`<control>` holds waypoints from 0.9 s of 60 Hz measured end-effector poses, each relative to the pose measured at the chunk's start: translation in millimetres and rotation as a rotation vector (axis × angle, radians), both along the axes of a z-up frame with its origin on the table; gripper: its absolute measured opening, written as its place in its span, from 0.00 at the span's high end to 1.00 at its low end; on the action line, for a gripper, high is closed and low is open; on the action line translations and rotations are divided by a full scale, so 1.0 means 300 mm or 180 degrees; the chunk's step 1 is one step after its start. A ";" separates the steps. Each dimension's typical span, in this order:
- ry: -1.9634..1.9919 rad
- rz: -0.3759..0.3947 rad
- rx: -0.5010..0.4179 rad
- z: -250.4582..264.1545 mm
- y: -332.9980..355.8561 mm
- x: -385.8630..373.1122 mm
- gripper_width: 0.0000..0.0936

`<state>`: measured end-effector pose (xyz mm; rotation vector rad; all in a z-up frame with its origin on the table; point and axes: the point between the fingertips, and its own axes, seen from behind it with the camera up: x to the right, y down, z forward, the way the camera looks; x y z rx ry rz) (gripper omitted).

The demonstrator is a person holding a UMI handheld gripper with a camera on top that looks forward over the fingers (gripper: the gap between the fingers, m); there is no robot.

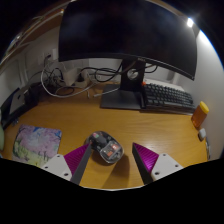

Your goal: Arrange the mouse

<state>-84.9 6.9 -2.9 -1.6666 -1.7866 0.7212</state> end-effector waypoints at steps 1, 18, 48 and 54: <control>0.0001 -0.0001 -0.0022 -0.003 -0.002 -0.006 0.07; -0.0031 -0.0049 -0.0120 -0.022 0.034 -0.122 0.08; -0.0110 -0.0092 -0.0062 -0.052 0.059 -0.169 0.52; -0.0153 -0.0104 -0.0083 -0.051 0.053 -0.169 0.56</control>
